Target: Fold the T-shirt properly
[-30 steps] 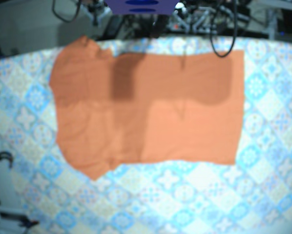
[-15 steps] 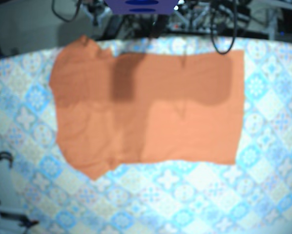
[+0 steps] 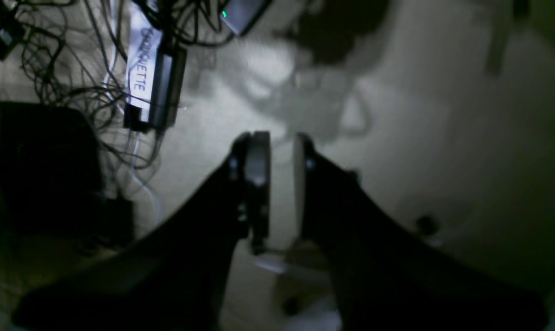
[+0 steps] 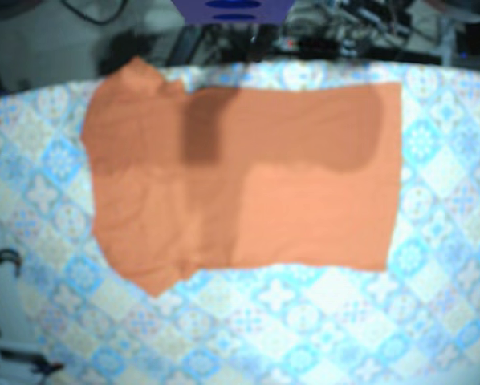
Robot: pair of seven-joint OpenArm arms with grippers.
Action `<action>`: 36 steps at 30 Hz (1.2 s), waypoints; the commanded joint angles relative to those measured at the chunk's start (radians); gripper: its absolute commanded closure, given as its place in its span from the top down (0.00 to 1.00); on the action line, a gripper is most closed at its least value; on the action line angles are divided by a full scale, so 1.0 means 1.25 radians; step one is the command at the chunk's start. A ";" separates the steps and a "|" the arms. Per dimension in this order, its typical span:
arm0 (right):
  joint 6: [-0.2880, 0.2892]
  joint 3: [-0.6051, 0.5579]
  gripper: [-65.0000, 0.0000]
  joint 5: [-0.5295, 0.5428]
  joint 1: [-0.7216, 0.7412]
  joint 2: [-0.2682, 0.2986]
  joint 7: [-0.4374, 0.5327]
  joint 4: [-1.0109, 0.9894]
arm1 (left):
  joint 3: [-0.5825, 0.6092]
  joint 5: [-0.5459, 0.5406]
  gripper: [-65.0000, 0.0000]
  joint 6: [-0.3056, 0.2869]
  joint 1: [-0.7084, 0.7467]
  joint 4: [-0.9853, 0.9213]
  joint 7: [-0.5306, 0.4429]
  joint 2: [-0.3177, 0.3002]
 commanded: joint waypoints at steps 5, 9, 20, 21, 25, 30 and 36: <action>-0.024 0.042 0.13 -0.074 -0.166 0.100 0.008 0.220 | -0.007 -0.001 0.22 0.009 0.132 0.175 -0.006 -0.121; -0.049 0.150 0.13 -0.133 -0.264 0.124 0.010 0.361 | -0.011 -0.001 0.22 0.010 0.208 0.277 -0.006 -0.182; -0.049 0.428 0.13 -0.395 -0.417 0.118 0.012 0.708 | -0.148 0.073 0.22 0.010 0.392 0.599 0.001 -0.255; -0.049 0.447 0.13 -0.412 -0.425 0.118 0.012 0.736 | -0.166 0.105 0.22 0.010 0.406 0.627 0.001 -0.259; -0.049 0.500 0.13 -0.476 -0.441 0.118 0.012 0.853 | -0.219 0.259 0.22 0.009 0.454 0.730 0.001 -0.260; -0.049 0.523 0.14 -0.587 -0.440 0.118 0.012 0.988 | -0.241 0.417 0.23 0.006 0.456 0.826 0.001 -0.260; -0.049 0.446 0.14 -0.739 -0.393 0.116 0.007 1.030 | -0.236 0.555 0.23 -0.010 0.400 0.862 0.001 -0.255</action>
